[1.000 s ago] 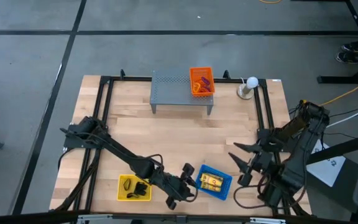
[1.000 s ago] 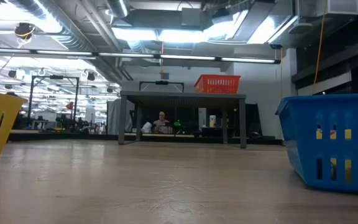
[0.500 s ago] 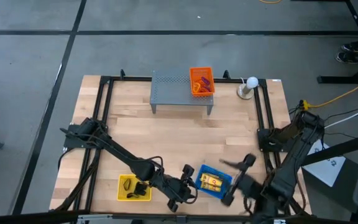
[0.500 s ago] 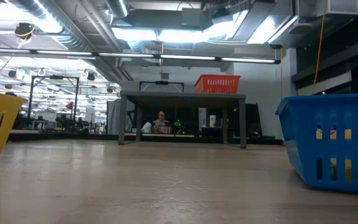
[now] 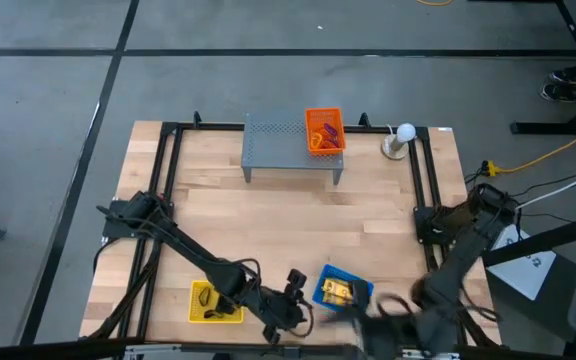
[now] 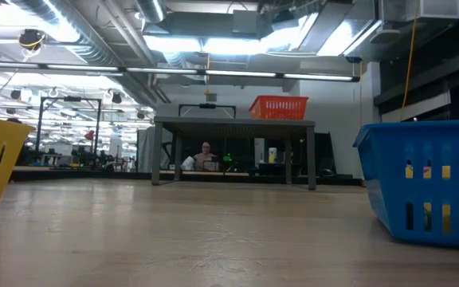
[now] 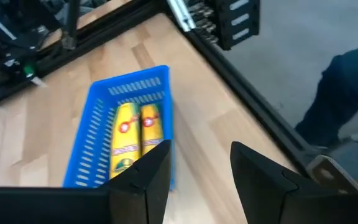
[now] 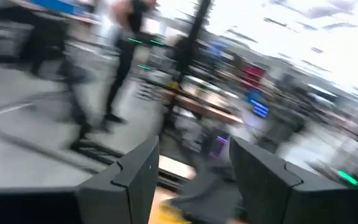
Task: Pick & Place Office Desk Supplies
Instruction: Put the blue basket onto the shelf
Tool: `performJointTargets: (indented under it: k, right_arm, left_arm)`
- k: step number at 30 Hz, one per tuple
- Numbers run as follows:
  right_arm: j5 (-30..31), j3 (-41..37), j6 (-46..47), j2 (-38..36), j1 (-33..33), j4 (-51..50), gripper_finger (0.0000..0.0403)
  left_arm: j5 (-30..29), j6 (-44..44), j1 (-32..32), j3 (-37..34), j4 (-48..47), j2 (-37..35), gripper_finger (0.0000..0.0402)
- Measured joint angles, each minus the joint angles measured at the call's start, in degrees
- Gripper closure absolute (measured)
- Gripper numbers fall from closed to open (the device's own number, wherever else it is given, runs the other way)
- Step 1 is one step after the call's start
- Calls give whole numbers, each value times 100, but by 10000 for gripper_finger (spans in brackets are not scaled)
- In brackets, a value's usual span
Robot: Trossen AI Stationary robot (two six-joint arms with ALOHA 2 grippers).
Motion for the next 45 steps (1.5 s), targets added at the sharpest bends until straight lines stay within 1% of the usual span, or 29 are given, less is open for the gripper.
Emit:
performJointTargets:
  k: [2,3,4,6,9,11,12,14,15,16,18,19,20,24,27,29,31,32,33,34,35,36,38,39,40,41,43,44,45]
  right_arm:
    - [-78,-2,-264,-24,286,-43,206]
    - [42,-2,-480,-47,443,-69,206]
    - [306,-2,-654,-69,587,-57,206]
    - [1088,0,-801,-99,878,-12,206]
    - [2013,-2,-1111,-83,1145,157,206]
    - [2890,-2,-557,-85,1261,312,206]
    - [3250,4,-294,-103,1266,180,206]
    - [3903,7,466,-99,1252,-616,206]
    - [3963,2,925,-81,1239,-1149,206]
    - [3827,-6,1405,-81,1233,-1706,206]
    - [3119,-12,2690,-198,1284,-2810,206]
    - [2848,-10,3294,-280,1319,-3136,206]
    - [2773,-3,3723,-336,1353,-3366,206]
    - [3080,-15,4682,-352,1519,-4143,206]
    - [3543,-28,5053,-405,1748,-4368,206]
    - [3536,-175,5279,-415,1827,-4350,206]
    - [3492,-397,5200,-392,1760,-3919,206]
    - [3421,-517,4998,-392,1651,-3584,206]
    - [3213,-624,4685,-392,1521,-3144,206]
    - [2866,-733,4212,-402,1371,-2637,206]
    - [2362,-843,3595,-423,1216,-2019,206]
    - [1601,-943,2785,-440,1052,-1201,206]
    - [-695,-1151,1090,-553,734,359,206]
    - [-1640,-1265,750,-685,595,706,206]
    - [-2113,-1366,806,-849,485,673,206]
    - [-2094,-1489,1107,-1027,419,509,206]
    - [-1348,-1923,1625,-1321,429,377,206]
    - [-1139,-2189,1734,-1455,429,463,206]
    - [-1127,-2491,1745,-1605,425,644,206]
  left_arm:
    - [-30,-2,-61,0,-49,0,240]
    - [-44,-1,-81,0,-63,0,240]
    - [-45,-1,-100,0,-67,0,240]
    - [-44,67,-126,0,-63,0,240]
    - [-59,262,-132,0,-38,0,240]
    - [-53,282,-102,0,-44,0,240]
    - [-42,279,-95,0,-41,0,240]
    - [55,296,-77,0,11,0,240]
    - [150,358,-56,0,85,0,240]
    - [215,384,-40,0,154,0,240]
    - [320,399,26,0,310,0,240]
    - [373,445,59,0,357,0,240]
    - [422,512,96,0,392,0,240]
    - [592,622,267,0,443,0,240]
    - [610,564,354,0,444,0,240]
    - [648,621,384,0,444,0,240]
    - [729,649,422,0,447,0,240]
    - [747,649,441,0,445,0,240]
    - [750,647,456,0,437,0,240]
    - [756,647,468,0,431,0,240]
    - [756,651,485,0,431,0,240]
    - [756,651,504,0,430,0,240]
    - [754,651,513,0,418,0,240]
    - [752,656,515,0,416,0,240]
    - [752,675,514,0,416,0,240]
    - [752,675,510,0,418,0,240]
    - [785,644,472,0,433,0,240]
    - [840,622,451,0,433,0,240]
    - [868,596,420,0,410,0,240]
